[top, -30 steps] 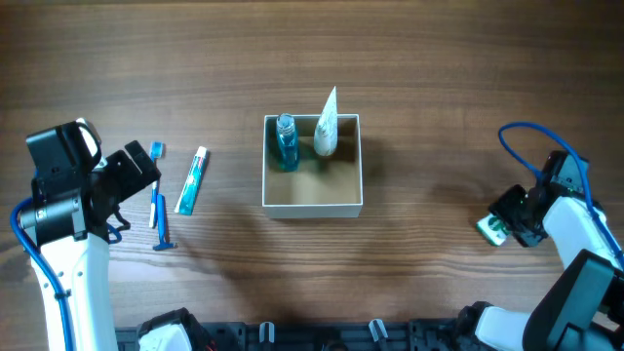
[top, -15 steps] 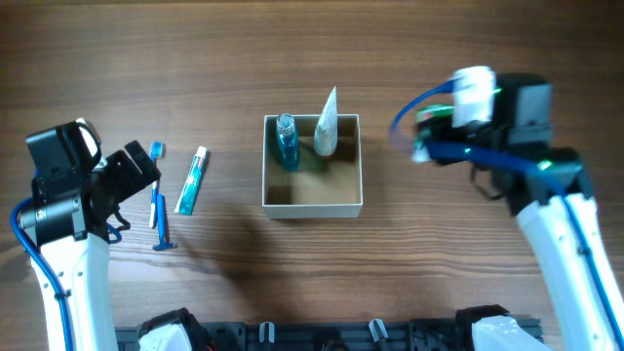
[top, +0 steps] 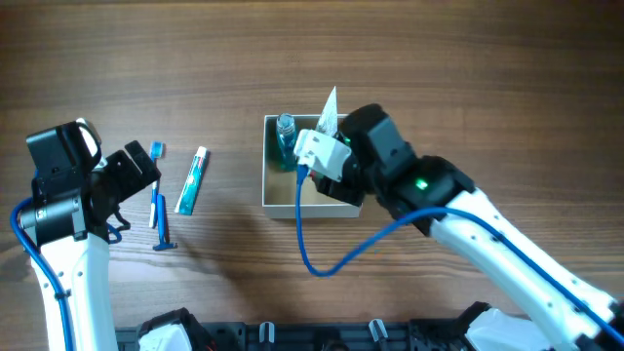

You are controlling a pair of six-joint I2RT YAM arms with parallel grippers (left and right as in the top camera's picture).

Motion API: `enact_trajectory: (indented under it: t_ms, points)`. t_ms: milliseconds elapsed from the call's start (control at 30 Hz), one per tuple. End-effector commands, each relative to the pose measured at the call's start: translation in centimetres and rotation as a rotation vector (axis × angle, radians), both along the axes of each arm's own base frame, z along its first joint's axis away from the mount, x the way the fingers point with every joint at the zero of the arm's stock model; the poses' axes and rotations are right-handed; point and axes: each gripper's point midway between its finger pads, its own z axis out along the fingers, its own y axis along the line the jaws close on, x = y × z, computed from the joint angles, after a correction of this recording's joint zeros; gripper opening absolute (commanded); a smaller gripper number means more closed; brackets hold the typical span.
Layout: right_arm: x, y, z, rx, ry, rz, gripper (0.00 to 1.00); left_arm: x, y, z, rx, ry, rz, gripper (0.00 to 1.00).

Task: Pack container
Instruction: 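Lower the Dettol box into the white box and release, withdraw right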

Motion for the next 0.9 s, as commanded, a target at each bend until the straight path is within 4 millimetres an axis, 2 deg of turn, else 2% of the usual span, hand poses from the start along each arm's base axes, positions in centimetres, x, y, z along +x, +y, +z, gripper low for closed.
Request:
enact_trajectory:
  t_ms: [0,33,100,167,200,300,333,400,500,633,700,767,800,833,867]
  points:
    - [1.4,0.6,-1.2,-0.040,-0.020,0.003,0.04,0.3,-0.1,0.6,-0.004,-0.017,-0.015,1.00]
    - [1.6,0.5,-1.6,-0.052,-0.016,-0.002,0.05,0.3,-0.1,0.6,-0.004,-0.017,-0.015,1.00]
    - [1.8,0.4,-2.2,-0.056,0.006,-0.032,0.27,0.3,-0.1,0.6,-0.004,-0.017,-0.015,1.00]
    - [1.9,0.3,-2.3,-0.050,0.015,-0.065,0.37,0.3,-0.1,0.6,-0.004,-0.017,-0.015,1.00]
    - [2.0,0.2,-2.3,-0.046,0.021,-0.081,0.48,0.3,-0.1,0.6,-0.004,-0.017,-0.015,1.00]
    - [1.7,0.0,-2.5,-0.054,0.036,-0.086,0.60,0.3,-0.1,0.6,-0.004,-0.017,-0.015,1.00]
    - [1.5,-0.1,-2.7,-0.062,0.045,-0.085,0.67,0.3,-0.1,0.6,-0.005,-0.017,-0.015,1.00]
    - [1.0,-0.5,-3.1,-0.083,0.068,-0.084,0.70,0.3,-0.1,0.6,-0.004,-0.017,-0.015,1.00]
    - [0.2,-1.2,-3.8,-0.119,0.104,-0.081,0.70,0.3,-0.1,0.6,-0.004,-0.017,-0.015,1.00]
    - [0.2,-1.3,-3.8,-0.113,0.113,-0.096,0.68,0.3,-0.1,0.6,-0.005,-0.017,-0.015,1.00]
    - [0.7,-0.8,-2.3,-0.037,0.104,-0.161,0.68,0.3,-0.1,0.6,-0.004,-0.017,-0.015,1.00]
    - [1.6,-0.9,1.1,0.079,0.042,-0.256,0.70,0.3,-0.1,0.6,-0.005,-0.017,-0.015,1.00]
    - [2.5,-1.8,3.6,0.157,-0.011,-0.369,0.72,0.3,-0.1,0.6,-0.004,-0.017,-0.015,1.00]
    - [3.4,-3.6,6.1,0.244,-0.056,-0.522,0.75,0.3,-0.1,0.6,-0.004,-0.017,-0.015,1.00]
    - [3.9,-5.4,7.6,0.313,-0.076,-0.657,0.80,0.3,-0.1,0.6,-0.004,-0.017,-0.015,1.00]
